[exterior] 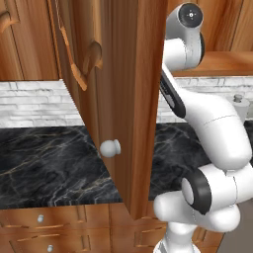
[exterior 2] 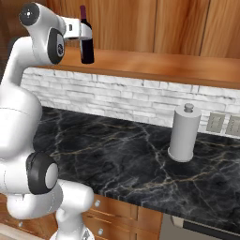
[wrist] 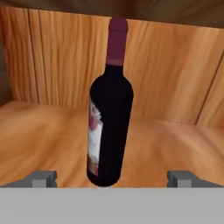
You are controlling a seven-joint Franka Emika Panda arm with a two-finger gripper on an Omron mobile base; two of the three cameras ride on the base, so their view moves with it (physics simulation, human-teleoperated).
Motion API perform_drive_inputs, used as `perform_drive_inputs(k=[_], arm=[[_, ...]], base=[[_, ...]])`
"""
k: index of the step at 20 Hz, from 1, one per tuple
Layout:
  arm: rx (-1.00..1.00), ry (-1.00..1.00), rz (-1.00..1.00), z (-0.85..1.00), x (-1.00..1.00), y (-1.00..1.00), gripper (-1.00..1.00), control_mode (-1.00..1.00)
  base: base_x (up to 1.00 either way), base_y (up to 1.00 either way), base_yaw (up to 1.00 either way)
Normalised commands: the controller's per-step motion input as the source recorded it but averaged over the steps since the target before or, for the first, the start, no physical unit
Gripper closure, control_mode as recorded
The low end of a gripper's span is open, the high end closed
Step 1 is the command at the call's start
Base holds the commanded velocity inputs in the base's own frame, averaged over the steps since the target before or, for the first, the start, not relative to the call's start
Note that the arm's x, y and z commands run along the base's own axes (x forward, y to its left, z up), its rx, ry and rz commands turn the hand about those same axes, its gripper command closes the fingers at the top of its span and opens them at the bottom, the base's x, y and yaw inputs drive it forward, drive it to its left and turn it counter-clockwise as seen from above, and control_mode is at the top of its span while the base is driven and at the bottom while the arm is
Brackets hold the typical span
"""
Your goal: Open the cabinet directly in front. Then move the wine and the mug to the dining counter with the candle on it.
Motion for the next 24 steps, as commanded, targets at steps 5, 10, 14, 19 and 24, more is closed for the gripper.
perform_drive_inputs(k=[5,10,14,19,24], arm=[[0.00,0.07,0.00,0.00,0.51,0.00,-1.00,-1.00],[0.00,0.01,0.00,-0.05,0.43,0.00,-1.00,-1.00],[0.00,0.00,0.00,-0.08,0.33,0.00,-1.00,-1.00],[0.00,0.00,0.00,0.00,0.28,0.00,-1.00,-1.00],[0.00,0.00,0.00,-0.01,0.22,0.00,-1.00,-1.00]], base=[[0.00,0.00,0.00],[0.00,0.00,0.00],[0.00,0.00,0.00],[0.00,0.00,0.00],[0.00,0.00,0.00]])
